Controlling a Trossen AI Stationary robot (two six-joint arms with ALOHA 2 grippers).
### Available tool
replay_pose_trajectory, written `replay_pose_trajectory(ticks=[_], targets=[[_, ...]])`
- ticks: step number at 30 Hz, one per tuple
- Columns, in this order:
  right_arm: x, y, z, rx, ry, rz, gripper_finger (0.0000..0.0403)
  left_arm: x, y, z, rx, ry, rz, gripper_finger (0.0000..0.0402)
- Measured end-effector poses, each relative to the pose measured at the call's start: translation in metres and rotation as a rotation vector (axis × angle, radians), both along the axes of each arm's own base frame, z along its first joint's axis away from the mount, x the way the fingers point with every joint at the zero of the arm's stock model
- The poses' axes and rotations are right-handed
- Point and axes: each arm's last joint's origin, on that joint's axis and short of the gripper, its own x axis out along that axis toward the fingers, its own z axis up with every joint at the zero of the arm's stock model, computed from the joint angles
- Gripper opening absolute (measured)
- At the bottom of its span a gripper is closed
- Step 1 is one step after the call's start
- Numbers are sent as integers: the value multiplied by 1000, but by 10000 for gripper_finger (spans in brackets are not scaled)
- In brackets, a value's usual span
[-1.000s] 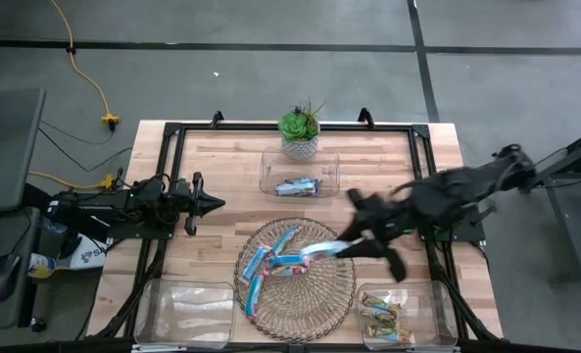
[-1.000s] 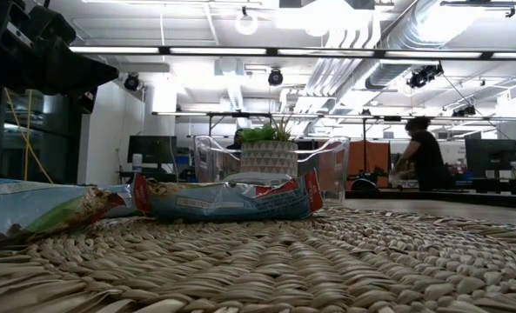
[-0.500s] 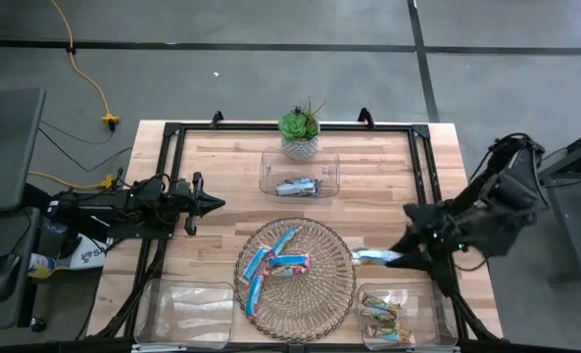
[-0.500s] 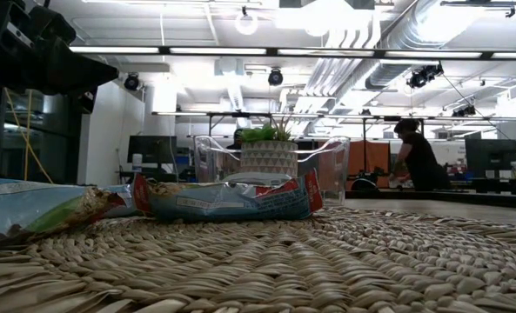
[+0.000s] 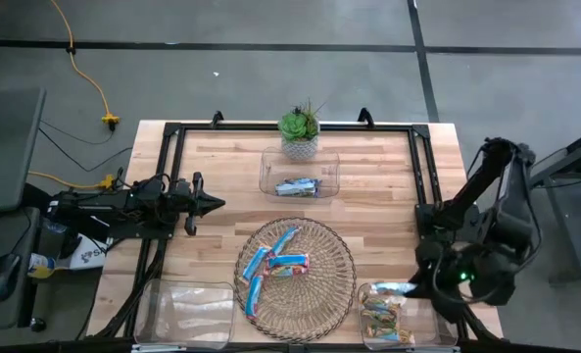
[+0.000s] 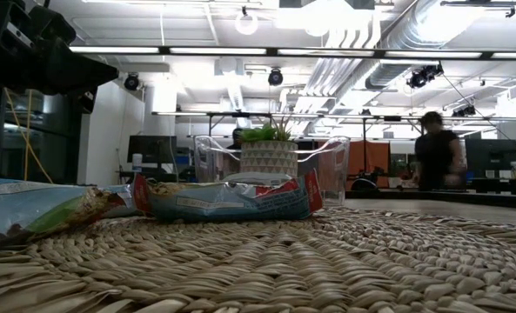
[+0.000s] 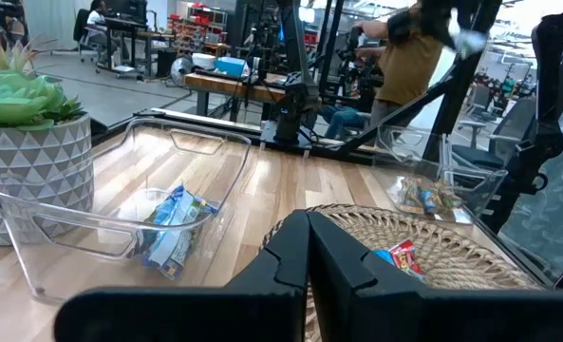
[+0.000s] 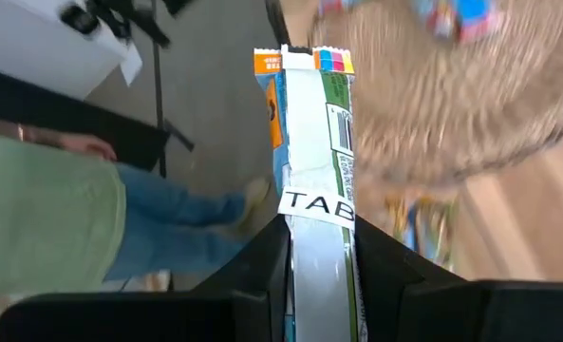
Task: Pick and place Granola Bars by type
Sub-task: Put the yellow granola bar into the bottom right transparent bin
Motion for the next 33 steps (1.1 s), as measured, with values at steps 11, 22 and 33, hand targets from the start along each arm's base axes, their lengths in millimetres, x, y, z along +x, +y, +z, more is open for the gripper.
replay_pose_trajectory(ticks=[11, 22, 33], targets=[[-12, 30, -97, 220, 227, 74, 78, 0, 0, 0, 0, 0, 0, 1], [-27, 18, -163, 221, 519, 137, 78, 0, 0, 0, 0, 0, 0, 1], [-34, 4, -192, 148, 614, 128, 78, 0, 0, 0, 0, 0, 0, 1]])
